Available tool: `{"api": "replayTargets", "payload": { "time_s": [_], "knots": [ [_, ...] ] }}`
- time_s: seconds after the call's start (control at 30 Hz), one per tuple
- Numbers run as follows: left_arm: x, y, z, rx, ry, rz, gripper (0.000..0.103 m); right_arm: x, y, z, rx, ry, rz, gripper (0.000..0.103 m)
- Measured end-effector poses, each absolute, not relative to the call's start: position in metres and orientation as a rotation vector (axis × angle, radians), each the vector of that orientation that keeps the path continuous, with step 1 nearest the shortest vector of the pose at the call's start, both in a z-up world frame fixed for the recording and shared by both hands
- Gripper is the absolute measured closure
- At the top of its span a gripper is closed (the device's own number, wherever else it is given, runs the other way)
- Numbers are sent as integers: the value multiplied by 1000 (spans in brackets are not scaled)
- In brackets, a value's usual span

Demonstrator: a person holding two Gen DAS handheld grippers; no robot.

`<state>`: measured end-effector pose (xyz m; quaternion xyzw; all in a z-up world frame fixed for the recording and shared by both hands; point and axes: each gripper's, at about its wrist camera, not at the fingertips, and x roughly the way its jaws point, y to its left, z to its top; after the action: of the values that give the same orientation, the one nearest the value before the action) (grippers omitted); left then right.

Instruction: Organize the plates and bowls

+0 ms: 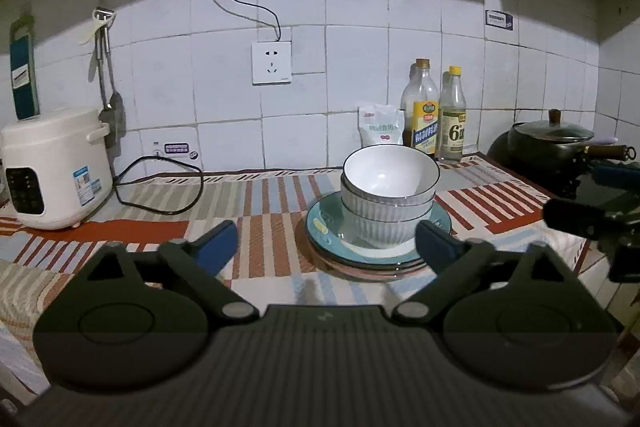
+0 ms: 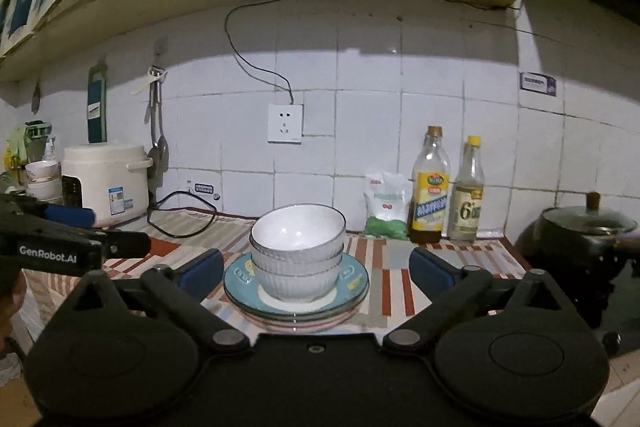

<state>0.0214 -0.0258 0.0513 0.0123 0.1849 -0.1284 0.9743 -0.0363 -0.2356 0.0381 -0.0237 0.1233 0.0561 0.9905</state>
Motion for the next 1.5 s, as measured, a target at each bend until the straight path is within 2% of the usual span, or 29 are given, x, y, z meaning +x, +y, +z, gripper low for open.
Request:
{"api": "replayTargets", "payload": {
  "time_s": [0.13, 0.7, 1.13, 1.5],
  "knots": [
    [13, -25, 49, 19, 378, -250, 0, -47, -232, 38, -50, 254, 73, 0],
    [-9, -28, 28, 79, 380, -152, 0, -63, -211, 21, -67, 304, -231, 0],
    [-22, -26, 15, 57, 323, -85, 0, -70, -211, 7, -35, 298, -234, 0],
    [-22, -26, 15, 55, 345, -109, 0, -76, -216, 4, -12, 311, -235, 0]
  ]
}}
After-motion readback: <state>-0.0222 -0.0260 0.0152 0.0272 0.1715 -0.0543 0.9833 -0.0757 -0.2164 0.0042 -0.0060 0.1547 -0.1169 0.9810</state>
